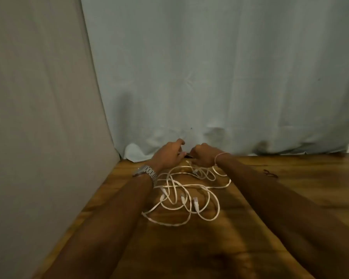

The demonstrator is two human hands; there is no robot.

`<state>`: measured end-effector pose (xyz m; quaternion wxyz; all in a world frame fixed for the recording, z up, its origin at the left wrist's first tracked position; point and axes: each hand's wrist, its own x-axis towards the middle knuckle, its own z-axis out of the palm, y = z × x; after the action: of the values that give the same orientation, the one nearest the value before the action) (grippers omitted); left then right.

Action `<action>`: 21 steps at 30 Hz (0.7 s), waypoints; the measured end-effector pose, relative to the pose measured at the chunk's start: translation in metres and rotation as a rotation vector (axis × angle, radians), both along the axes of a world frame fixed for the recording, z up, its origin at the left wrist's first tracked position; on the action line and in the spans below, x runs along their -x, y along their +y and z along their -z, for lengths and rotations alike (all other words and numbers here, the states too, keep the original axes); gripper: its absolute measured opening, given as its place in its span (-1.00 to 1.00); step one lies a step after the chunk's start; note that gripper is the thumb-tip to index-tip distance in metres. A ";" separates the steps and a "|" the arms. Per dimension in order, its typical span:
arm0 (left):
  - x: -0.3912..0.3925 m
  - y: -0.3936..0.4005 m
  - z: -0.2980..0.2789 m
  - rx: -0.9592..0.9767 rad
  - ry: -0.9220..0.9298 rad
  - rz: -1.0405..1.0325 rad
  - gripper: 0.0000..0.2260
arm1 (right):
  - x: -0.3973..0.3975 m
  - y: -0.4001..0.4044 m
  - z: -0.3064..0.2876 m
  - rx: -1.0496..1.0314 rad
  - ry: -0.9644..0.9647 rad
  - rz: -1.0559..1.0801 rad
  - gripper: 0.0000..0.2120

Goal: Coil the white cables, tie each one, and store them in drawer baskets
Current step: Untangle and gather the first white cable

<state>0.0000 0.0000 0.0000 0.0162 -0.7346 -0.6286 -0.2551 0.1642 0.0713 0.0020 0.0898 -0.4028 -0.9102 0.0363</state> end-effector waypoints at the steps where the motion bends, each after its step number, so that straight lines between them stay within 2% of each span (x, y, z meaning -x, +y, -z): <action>1: 0.001 0.003 0.003 0.013 -0.005 0.004 -0.63 | 0.003 0.002 0.005 0.023 -0.032 0.029 -0.60; 3: 0.002 0.009 0.009 0.042 0.002 0.018 -0.62 | 0.003 0.003 0.013 0.061 -0.025 0.071 -0.57; 5: 0.002 0.016 0.018 0.081 -0.013 0.019 -0.63 | 0.004 0.006 0.017 0.085 0.008 0.070 -0.68; 6: 0.003 0.019 0.021 0.101 -0.036 0.025 -0.65 | 0.003 0.008 0.016 0.107 0.057 0.067 -0.76; 8: 0.007 0.027 0.024 0.099 -0.099 0.053 -0.71 | -0.002 0.014 0.009 0.171 0.208 0.033 -0.80; 11: 0.011 0.044 0.024 0.047 -0.298 0.068 -0.81 | -0.011 0.018 -0.008 0.315 0.457 -0.016 -0.81; 14: 0.010 0.055 0.009 -0.012 -0.502 0.079 -0.79 | -0.016 0.021 -0.022 0.509 0.736 -0.036 -0.77; 21: 0.005 0.060 -0.031 -0.026 -0.846 0.173 -0.65 | -0.017 0.023 -0.052 0.439 1.027 -0.103 -0.73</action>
<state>-0.0049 0.0595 0.0310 -0.2552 -0.6150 -0.5125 -0.5422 0.1815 0.0942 0.0545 0.4337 -0.2977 -0.7390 0.4210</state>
